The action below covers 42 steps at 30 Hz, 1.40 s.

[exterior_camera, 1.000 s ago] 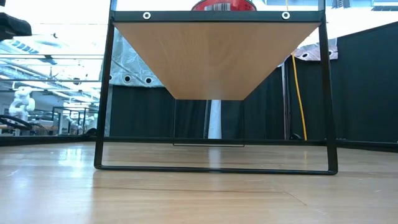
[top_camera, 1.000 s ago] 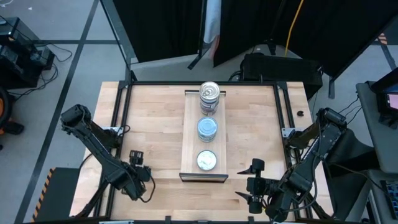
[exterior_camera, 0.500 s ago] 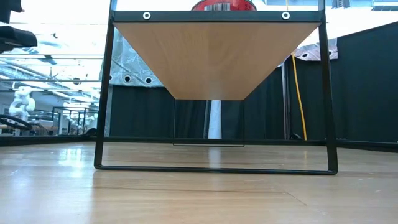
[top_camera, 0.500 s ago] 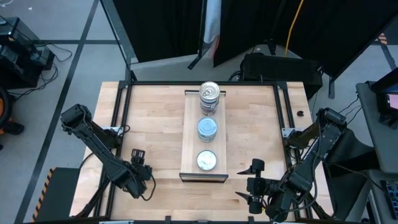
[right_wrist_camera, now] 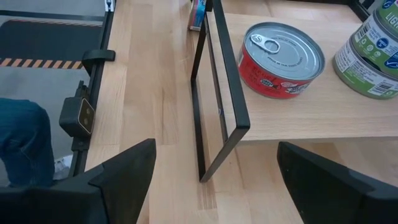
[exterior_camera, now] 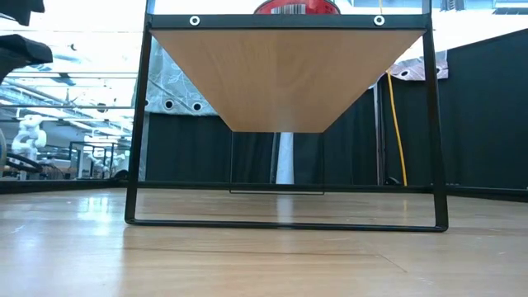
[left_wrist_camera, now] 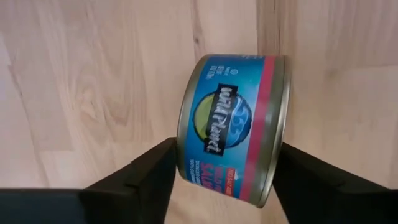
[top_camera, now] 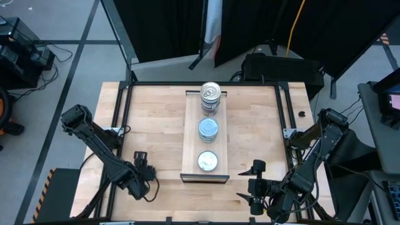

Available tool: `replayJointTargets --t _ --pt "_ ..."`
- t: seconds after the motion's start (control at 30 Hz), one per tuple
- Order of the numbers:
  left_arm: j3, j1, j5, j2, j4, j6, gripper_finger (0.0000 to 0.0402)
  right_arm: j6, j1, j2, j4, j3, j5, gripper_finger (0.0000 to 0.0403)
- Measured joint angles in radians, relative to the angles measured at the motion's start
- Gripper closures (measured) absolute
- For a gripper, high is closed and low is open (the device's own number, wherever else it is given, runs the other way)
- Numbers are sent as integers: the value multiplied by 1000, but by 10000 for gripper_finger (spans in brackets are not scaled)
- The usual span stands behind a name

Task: Stack canned seafood by type on shelf
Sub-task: Stack the blue-pink tuna can on the other blue-pink tuna can

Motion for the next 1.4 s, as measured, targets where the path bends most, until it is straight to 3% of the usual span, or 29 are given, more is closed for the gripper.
replayJointTargets --t 0.27,0.7,0.8,0.97,1.07,1.23,1.4 --pt "0 10 14 0 16 -50 130 0 0 0 0 0 0 74" --pt "-58 45 -1 0 120 101 129 -3 0 0 0 0 0 74" --pt "-58 51 -2 0 139 110 147 -3 0 0 0 0 0 74" --pt "-57 49 -12 -1 139 107 211 -7 0 0 0 0 0 74" --pt "-54 49 -14 -6 122 73 212 -7 0 0 -1 0 0 74" --pt "48 37 1 -51 58 -58 212 -11 0 0 0 0 0 74" --pt "276 16 -67 -136 49 -102 212 -60 0 0 0 0 0 74"
